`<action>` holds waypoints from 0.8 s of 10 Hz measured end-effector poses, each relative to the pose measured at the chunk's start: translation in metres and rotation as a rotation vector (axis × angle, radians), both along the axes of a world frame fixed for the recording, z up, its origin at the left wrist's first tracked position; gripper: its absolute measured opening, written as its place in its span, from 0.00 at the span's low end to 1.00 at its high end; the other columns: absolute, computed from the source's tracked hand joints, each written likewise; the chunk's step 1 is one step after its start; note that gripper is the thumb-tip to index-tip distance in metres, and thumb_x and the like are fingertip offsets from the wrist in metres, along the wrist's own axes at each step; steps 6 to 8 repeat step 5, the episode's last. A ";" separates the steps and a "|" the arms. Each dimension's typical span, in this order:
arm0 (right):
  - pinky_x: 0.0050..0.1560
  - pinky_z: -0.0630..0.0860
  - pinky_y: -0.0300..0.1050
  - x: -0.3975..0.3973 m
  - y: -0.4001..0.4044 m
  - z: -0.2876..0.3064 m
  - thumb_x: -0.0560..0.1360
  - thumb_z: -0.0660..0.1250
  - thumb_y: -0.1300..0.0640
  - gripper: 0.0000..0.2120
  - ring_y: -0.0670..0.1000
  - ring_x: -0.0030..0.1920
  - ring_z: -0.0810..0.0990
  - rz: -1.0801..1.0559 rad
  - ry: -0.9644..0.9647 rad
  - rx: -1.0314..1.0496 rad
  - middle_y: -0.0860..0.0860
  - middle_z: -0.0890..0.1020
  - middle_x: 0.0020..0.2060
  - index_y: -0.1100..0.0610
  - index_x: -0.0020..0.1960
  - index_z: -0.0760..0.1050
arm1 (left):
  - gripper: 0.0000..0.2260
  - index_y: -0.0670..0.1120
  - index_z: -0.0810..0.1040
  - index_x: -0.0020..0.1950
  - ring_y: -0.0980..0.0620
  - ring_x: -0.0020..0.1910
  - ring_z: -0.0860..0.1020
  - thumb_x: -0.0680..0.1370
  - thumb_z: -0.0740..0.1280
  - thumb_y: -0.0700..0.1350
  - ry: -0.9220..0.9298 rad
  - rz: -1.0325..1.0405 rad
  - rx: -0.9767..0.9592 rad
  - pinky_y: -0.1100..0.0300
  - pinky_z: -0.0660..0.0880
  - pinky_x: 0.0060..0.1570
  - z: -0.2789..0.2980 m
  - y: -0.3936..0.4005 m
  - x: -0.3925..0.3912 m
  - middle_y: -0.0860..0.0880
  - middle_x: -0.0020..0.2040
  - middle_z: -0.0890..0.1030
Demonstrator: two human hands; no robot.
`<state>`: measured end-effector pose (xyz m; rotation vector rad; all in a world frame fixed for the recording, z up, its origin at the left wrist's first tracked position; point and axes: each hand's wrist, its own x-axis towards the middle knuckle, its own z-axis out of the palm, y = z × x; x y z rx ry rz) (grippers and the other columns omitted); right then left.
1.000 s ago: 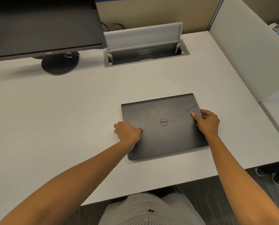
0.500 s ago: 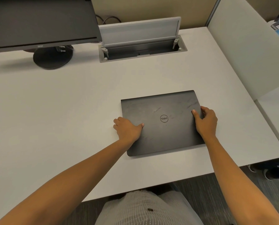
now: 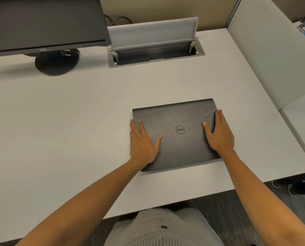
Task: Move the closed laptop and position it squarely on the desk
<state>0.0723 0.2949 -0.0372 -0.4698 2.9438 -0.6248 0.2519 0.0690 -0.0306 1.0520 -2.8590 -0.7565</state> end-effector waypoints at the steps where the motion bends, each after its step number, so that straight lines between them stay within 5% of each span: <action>1: 0.70 0.69 0.55 -0.002 0.001 -0.001 0.81 0.53 0.35 0.38 0.55 0.78 0.62 0.000 -0.005 0.016 0.51 0.55 0.81 0.56 0.82 0.49 | 0.45 0.39 0.43 0.82 0.40 0.81 0.44 0.78 0.51 0.70 0.009 -0.038 -0.077 0.49 0.47 0.80 -0.004 -0.001 0.003 0.35 0.81 0.41; 4: 0.75 0.61 0.56 0.000 -0.002 0.003 0.81 0.58 0.40 0.36 0.57 0.77 0.63 -0.029 0.025 -0.007 0.55 0.61 0.79 0.59 0.81 0.55 | 0.45 0.37 0.44 0.81 0.41 0.81 0.44 0.78 0.49 0.70 -0.054 -0.067 -0.123 0.48 0.44 0.80 -0.001 -0.003 0.004 0.36 0.81 0.43; 5: 0.77 0.57 0.56 -0.002 -0.019 0.014 0.82 0.61 0.46 0.33 0.57 0.78 0.61 -0.091 0.061 -0.198 0.57 0.61 0.79 0.61 0.80 0.57 | 0.42 0.38 0.46 0.81 0.42 0.81 0.44 0.80 0.52 0.66 0.021 -0.069 -0.157 0.48 0.43 0.80 0.007 -0.018 -0.005 0.37 0.82 0.44; 8: 0.77 0.57 0.56 -0.002 -0.019 0.014 0.82 0.61 0.46 0.33 0.57 0.78 0.61 -0.091 0.061 -0.198 0.57 0.61 0.79 0.61 0.80 0.57 | 0.42 0.38 0.46 0.81 0.42 0.81 0.44 0.80 0.52 0.66 0.021 -0.069 -0.157 0.48 0.43 0.80 0.007 -0.018 -0.005 0.37 0.82 0.44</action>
